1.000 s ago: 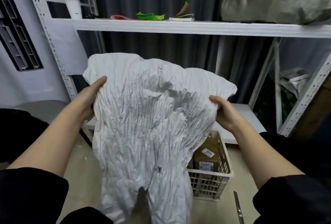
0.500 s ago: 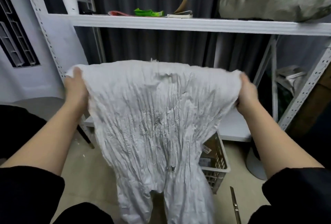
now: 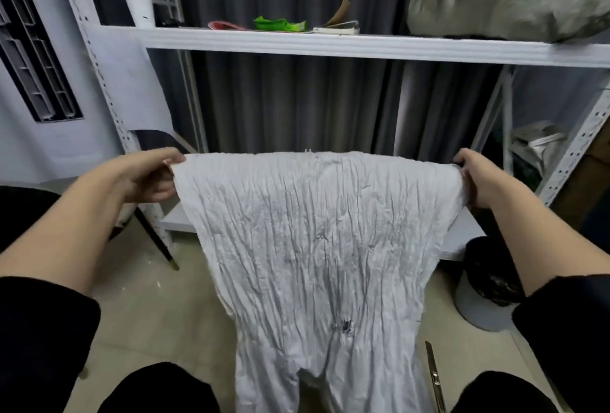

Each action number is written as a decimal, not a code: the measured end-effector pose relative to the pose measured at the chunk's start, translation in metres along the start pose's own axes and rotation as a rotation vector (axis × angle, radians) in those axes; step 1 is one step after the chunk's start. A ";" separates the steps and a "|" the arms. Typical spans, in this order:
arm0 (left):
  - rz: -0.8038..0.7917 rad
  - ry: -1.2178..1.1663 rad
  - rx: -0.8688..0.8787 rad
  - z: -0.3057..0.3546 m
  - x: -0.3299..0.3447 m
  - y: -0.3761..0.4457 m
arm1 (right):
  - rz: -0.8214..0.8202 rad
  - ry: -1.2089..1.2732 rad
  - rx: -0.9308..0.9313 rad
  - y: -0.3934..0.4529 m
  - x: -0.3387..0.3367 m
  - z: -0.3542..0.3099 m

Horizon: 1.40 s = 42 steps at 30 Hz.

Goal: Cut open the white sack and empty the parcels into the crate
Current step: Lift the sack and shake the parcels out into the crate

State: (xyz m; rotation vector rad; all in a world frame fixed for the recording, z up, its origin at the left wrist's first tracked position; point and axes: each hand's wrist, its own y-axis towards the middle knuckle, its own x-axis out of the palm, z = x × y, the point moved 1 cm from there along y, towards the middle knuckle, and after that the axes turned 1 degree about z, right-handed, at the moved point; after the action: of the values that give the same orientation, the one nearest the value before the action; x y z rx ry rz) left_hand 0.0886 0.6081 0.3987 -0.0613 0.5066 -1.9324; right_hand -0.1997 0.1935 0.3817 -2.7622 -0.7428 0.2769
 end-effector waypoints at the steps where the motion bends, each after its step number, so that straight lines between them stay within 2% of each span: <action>1: 0.000 0.020 0.017 -0.003 0.000 -0.002 | -0.025 -0.024 0.007 0.001 -0.004 0.002; 3: 0.121 0.058 0.134 -0.007 0.003 0.001 | -0.022 -0.010 -0.032 0.004 -0.009 0.006; 6: 0.464 0.075 0.451 -0.009 0.013 0.005 | 0.147 0.100 -0.197 0.008 -0.004 0.012; 8: 0.625 0.056 0.568 -0.009 0.024 0.000 | 0.205 0.136 -0.291 0.008 0.004 0.016; 12: 0.525 -0.254 0.604 -0.009 0.038 -0.008 | 0.282 0.220 -0.399 0.010 0.007 0.022; 18: 0.637 -0.268 0.698 -0.002 0.026 -0.005 | 0.286 0.186 -0.517 0.010 0.000 0.015; 19: 0.590 -0.297 0.731 0.001 0.029 -0.007 | 0.286 0.195 -0.520 0.009 0.002 0.014; 21: 0.388 -0.274 0.826 0.007 0.040 -0.010 | 0.270 0.275 -0.485 0.010 0.005 0.010; 24: 0.111 0.045 1.031 0.017 0.058 -0.019 | 0.188 0.348 -0.429 0.017 0.012 0.003; 26: 0.094 0.276 1.095 0.023 0.069 -0.026 | 0.114 0.288 -0.441 0.020 0.015 0.000; 29: 0.181 0.438 1.021 0.030 0.080 -0.030 | 0.053 0.120 -0.448 0.027 0.021 0.003; 33: 0.199 0.427 0.985 0.040 0.105 -0.037 | 0.216 -0.171 -0.319 0.028 0.028 0.008; 36: 0.227 0.432 0.966 0.056 0.125 -0.042 | 0.357 -0.476 -0.442 0.012 0.043 0.002; 38: 0.236 0.407 0.952 0.065 0.138 -0.046 | 0.269 -0.495 -0.642 -0.005 0.065 -0.007; 40: 0.246 0.328 0.912 0.073 0.148 -0.044 | 0.039 -0.449 -0.768 -0.034 0.093 -0.015; 42: 0.306 0.224 0.851 0.083 0.150 -0.037 | -0.196 -0.451 -0.795 -0.069 0.120 -0.019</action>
State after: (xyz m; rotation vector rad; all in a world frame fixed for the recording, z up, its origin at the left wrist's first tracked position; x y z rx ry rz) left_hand 0.0172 0.4597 0.4593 0.7408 -0.1888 -1.7150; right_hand -0.1250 0.3088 0.4069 -3.3458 -1.5005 0.7100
